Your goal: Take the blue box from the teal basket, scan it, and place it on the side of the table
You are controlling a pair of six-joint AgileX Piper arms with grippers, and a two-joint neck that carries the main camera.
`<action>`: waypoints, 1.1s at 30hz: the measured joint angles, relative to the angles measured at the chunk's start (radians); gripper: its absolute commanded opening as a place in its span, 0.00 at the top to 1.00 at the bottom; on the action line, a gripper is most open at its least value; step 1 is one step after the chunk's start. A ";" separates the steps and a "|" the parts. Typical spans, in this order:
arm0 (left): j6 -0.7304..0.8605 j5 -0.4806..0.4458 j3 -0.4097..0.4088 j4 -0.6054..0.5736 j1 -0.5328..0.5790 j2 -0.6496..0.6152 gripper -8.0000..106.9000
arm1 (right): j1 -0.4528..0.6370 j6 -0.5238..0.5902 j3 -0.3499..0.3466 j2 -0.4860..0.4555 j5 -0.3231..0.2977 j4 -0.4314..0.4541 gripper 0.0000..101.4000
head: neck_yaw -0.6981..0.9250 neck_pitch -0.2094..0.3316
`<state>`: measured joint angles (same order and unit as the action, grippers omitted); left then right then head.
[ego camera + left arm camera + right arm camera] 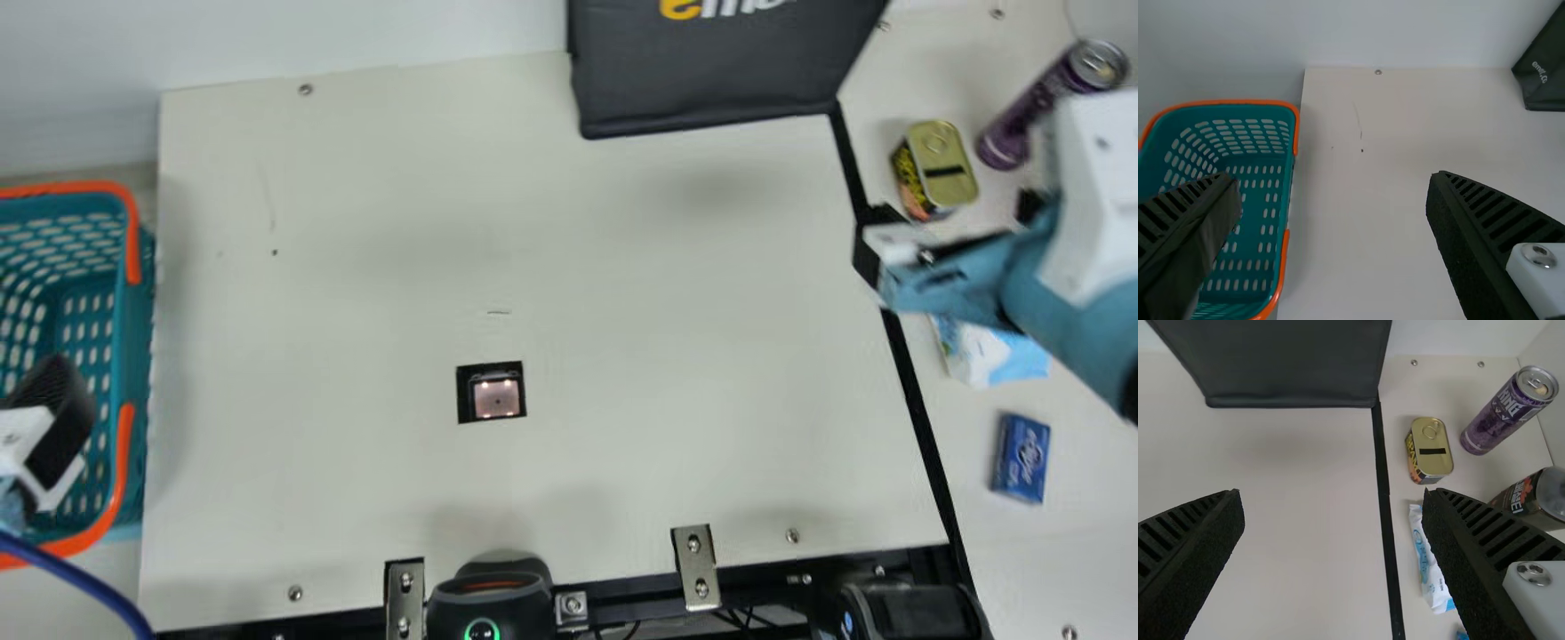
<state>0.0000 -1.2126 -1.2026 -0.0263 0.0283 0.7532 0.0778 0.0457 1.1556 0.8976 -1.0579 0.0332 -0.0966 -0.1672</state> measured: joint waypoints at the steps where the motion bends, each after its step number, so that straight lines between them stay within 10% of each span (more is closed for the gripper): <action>1: 0.000 -0.001 0.000 0.004 0.000 0.000 0.15 | -0.009 -0.005 0.006 -0.018 -0.019 -0.001 0.06 | 0.023 0.000; 11: 0.000 0.000 0.000 0.000 0.000 0.000 0.15 | -0.092 -0.046 0.064 -0.158 -0.167 -0.024 0.06 | 0.066 0.000; 33: 0.000 0.000 0.000 0.000 0.000 0.000 0.15 | -0.092 -0.046 0.064 -0.158 -0.164 -0.025 0.06 | 0.067 0.000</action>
<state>0.0000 -1.2131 -1.2026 -0.0260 0.0283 0.7532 -0.0137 0.0000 1.2196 0.7395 -1.2222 0.0086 -0.0291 -0.1672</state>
